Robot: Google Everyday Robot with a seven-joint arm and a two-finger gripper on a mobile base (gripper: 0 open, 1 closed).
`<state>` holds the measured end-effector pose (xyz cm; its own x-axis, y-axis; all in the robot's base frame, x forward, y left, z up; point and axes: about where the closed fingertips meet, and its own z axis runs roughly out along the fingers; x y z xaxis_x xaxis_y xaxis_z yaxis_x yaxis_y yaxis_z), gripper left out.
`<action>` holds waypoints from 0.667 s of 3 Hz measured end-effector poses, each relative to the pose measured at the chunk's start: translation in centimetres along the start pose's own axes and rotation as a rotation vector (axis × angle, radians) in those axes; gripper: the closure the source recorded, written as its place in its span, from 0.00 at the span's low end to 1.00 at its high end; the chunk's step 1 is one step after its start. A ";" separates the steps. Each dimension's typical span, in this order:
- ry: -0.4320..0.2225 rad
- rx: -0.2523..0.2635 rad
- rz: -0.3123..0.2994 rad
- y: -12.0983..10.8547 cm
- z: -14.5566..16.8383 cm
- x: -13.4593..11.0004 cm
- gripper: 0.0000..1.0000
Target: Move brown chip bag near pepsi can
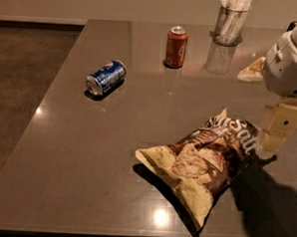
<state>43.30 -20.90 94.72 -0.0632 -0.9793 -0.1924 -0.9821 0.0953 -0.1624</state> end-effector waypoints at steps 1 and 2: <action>-0.039 -0.077 -0.190 1.2 3.4 0.1 0.00; -0.059 -0.095 -0.279 1.9 5.3 -0.2 0.00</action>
Offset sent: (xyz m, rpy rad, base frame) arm -0.0180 0.0179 -0.0767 0.0180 0.0534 0.4119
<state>42.38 -19.58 89.31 0.2195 -0.9529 -0.2093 -0.9724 -0.1963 -0.1259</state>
